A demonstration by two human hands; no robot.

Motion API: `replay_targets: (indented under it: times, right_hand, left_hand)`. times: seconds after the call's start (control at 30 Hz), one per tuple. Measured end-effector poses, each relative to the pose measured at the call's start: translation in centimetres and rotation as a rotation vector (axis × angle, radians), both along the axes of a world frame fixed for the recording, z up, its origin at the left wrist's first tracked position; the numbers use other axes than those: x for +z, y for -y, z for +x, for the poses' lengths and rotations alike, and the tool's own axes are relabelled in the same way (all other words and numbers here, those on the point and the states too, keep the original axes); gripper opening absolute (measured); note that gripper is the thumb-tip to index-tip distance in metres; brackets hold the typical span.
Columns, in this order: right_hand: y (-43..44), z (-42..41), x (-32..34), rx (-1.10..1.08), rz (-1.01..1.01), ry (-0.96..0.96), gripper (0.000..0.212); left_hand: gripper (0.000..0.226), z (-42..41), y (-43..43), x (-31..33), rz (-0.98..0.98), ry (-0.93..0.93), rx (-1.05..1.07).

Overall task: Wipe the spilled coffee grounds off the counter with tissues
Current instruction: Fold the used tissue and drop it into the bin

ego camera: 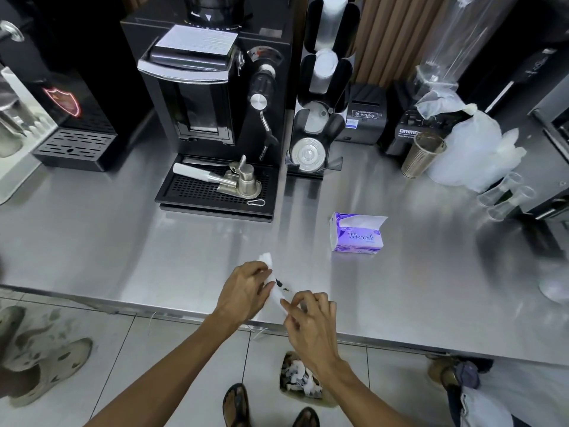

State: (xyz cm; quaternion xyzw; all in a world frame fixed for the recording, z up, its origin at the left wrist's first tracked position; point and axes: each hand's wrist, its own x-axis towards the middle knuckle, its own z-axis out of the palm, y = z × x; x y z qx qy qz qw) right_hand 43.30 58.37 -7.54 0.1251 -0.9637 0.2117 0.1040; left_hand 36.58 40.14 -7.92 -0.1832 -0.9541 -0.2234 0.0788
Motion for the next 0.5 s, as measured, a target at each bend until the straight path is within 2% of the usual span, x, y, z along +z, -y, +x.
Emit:
replay_targets:
  times: [0.23, 0.5]
  right_hand:
    - [-2.4, -1.8, 0.1, -0.150, -0.083, 0.009, 0.041]
    - [-0.8, -4.6, 0.2, -0.219, -0.201, 0.095, 0.019]
  left_hand:
    - [0.018, 0.1, -2.0, -0.9, 0.071, -0.040, -0.015]
    - [0.016, -0.1, -1.5, -1.2, 0.077, -0.065, -0.020]
